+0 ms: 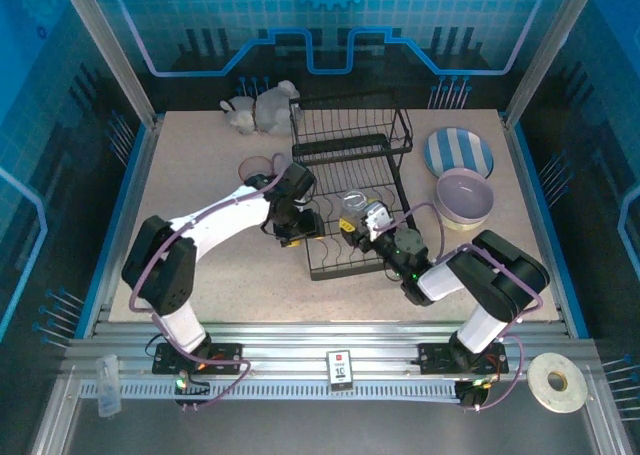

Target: Unload the mixed dishes from the dish rack

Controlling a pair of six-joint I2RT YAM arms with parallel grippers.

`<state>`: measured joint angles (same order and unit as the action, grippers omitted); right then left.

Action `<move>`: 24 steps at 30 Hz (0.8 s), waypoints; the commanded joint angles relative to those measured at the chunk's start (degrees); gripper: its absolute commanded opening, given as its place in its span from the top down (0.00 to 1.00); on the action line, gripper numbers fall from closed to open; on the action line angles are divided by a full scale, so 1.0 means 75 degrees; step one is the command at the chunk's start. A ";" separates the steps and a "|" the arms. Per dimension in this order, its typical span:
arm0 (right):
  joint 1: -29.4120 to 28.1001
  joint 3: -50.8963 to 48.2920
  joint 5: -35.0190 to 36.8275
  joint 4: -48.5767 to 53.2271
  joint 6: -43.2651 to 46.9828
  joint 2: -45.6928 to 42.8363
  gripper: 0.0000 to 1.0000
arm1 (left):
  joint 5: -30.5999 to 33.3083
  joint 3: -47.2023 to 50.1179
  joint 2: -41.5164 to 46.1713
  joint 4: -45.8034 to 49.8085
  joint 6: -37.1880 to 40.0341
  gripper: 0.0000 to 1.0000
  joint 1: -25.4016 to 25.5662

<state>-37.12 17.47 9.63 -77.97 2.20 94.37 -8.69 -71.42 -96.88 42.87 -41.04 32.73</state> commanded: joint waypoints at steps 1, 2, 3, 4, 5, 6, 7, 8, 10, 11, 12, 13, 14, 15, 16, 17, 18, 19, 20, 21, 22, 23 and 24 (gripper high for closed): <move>-0.0124 -0.0185 0.0003 -0.0441 -0.0689 -0.0467 0.67 | -0.0108 0.0413 0.0699 -0.0021 -0.0063 0.41 -0.0060; -0.0124 -0.0242 -0.0039 -0.0315 -0.0833 -0.0682 0.67 | -0.0160 0.0505 0.0899 0.0001 -0.0060 0.38 -0.0058; -0.0099 -0.0275 -0.0120 -0.0097 -0.1015 -0.0884 0.67 | -0.0209 0.0592 0.1071 0.0027 -0.0057 0.36 -0.0044; -0.0067 -0.0290 -0.0252 0.0243 -0.1211 -0.1132 0.67 | -0.0275 0.0696 0.1295 0.0018 -0.0052 0.35 -0.0023; -0.0075 -0.0283 -0.0438 0.0641 -0.1328 -0.1419 0.67 | -0.0303 0.0804 0.1550 0.0003 -0.0060 0.34 0.0011; -0.0092 -0.0281 -0.0559 0.1034 -0.1417 -0.1722 0.67 | -0.0267 0.0888 0.1782 0.0002 -0.0065 0.32 0.0059; -0.0140 -0.0256 -0.0642 0.1547 -0.1526 -0.2102 0.68 | -0.0229 0.0969 0.2037 0.0002 -0.0064 0.30 0.0104; -0.0180 -0.0200 -0.0651 0.2191 -0.1633 -0.2582 0.68 | -0.0167 0.1034 0.2365 0.0003 -0.0058 0.28 0.0152; -0.0189 0.0006 -0.0623 0.3573 -0.1855 -0.3502 0.67 | 0.0012 0.1164 0.2956 0.0000 -0.0019 0.20 0.0228; -0.0177 0.0135 -0.0533 0.4289 -0.1976 -0.3990 0.67 | 0.0145 0.1258 0.3296 -0.0046 -0.0019 0.14 0.0266; -0.0154 0.0245 -0.0449 0.4823 -0.2082 -0.4369 0.67 | 0.0291 0.1339 0.3583 -0.0078 -0.0028 0.03 0.0271; -0.0104 0.0341 -0.0338 0.5341 -0.2248 -0.4816 0.67 | 0.0497 0.1431 0.3902 -0.0115 -0.0044 0.01 0.0296; -0.0058 0.0455 -0.0223 0.5862 -0.2421 -0.5276 0.67 | 0.0620 0.1520 0.4215 -0.0215 -0.0012 0.01 0.0316; 0.0000 0.0581 -0.0172 0.6331 -0.2587 -0.5540 0.67 | 0.0718 0.1579 0.4475 -0.0334 0.0015 0.01 0.0321; 0.0055 0.0792 -0.0120 0.6939 -0.2726 -0.5932 0.68 | 0.0814 0.1665 0.4744 -0.0515 0.0010 0.01 0.0333; 0.0085 0.1068 -0.0119 0.7588 -0.2790 -0.6200 0.68 | 0.0867 0.1761 0.5047 -0.0740 -0.0067 0.01 0.0326; 0.0104 0.1295 -0.0111 0.8078 -0.2827 -0.6365 0.68 | 0.0914 0.1873 0.5267 -0.1004 -0.0200 0.01 0.0312; 0.0127 0.1571 -0.0058 0.8634 -0.2952 -0.6505 0.68 | 0.0927 0.2045 0.5552 -0.1407 -0.0375 0.01 0.0302; 0.0165 0.1849 0.0040 0.9157 -0.3208 -0.6616 0.68 | 0.0887 0.2219 0.5793 -0.1862 -0.0540 0.01 0.0307; 0.0217 0.2082 0.0080 0.9514 -0.3526 -0.6677 0.68 | 0.0831 0.2395 0.5975 -0.2309 -0.0687 0.01 0.0301; 0.0306 0.2341 0.0047 0.9875 -0.3861 -0.6719 0.69 | 0.0776 0.2584 0.6148 -0.2824 -0.0825 0.01 0.0294; 0.0382 0.2578 -0.0019 1.0162 -0.4137 -0.6735 0.68 | 0.0720 0.2754 0.6271 -0.3304 -0.0939 0.01 0.0289; 0.0427 0.2791 -0.0029 1.0380 -0.4369 -0.6734 0.68 | 0.0662 0.2842 0.6333 -0.3623 -0.1030 0.01 0.0283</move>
<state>-35.40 33.69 8.45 -12.03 -22.63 44.86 -3.86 -52.62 -50.54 27.66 -45.32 34.94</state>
